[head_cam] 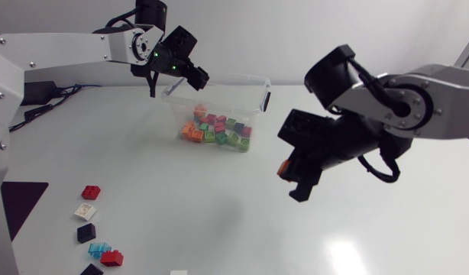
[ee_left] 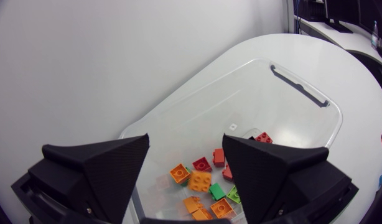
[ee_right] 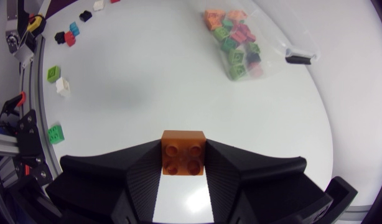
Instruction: Place the duplo bricks in the container
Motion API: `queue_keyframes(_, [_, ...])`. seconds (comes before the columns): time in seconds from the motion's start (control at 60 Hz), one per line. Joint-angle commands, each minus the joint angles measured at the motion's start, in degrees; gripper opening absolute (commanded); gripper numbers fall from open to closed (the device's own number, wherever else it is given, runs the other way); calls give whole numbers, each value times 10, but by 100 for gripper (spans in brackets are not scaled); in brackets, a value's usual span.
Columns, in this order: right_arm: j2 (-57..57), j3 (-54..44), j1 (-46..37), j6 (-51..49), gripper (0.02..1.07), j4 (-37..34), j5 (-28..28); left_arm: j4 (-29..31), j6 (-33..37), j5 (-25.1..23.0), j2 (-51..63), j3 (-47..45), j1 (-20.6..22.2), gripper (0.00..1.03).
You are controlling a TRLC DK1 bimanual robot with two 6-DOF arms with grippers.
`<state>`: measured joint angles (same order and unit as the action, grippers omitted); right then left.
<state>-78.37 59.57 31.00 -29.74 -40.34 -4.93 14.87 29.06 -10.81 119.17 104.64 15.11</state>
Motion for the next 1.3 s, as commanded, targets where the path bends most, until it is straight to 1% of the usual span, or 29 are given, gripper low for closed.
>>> queue_keyframes(0.0, [-24,46,-3,18,33,-5,-9,6,-14,-4,-54,-35,-12,100])
queue_keyframes(0.2, [-74,130,-10,33,33,11,-24,-4,14,-5,-171,-151,-18,100])
queue_keyframes(0.267, [-93,156,-13,39,33,21,-26,-4,18,-13,-214,-186,-21,100])
queue_keyframes(0.55, [-177,259,-30,58,33,63,-43,0,76,-30,-365,-342,-18,100])
queue_keyframes(0.667, [-216,303,-38,65,33,80,-44,4,93,-52,-409,-398,-18,100])
queue_keyframes(0.85, [-286,375,-54,80,33,97,-54,12,128,-70,-454,-468,-18,100])
queue_keyframes(0.95, [-316,402,-60,90,33,119,-54,24,154,-82,-475,-498,-18,100])
queue_keyframes(1.117, [-372,456,-72,99,33,143,-54,61,199,-102,-510,-535,-10,100])
queue_keyframes(1.217, [-421,517,-78,99,33,143,-50,106,231,-116,-533,-553,5,100])
queue_keyframes(1.25, [-439,540,-79,102,35,141,-47,120,241,-116,-540,-561,13,100])
queue_keyframes(1.267, [-448,550,-80,104,37,139,-45,124,243,-116,-541,-562,15,100])
queue_keyframes(1.283, [-455,560,-81,105,43,135,-43,138,253,-117,-548,-567,23,100])
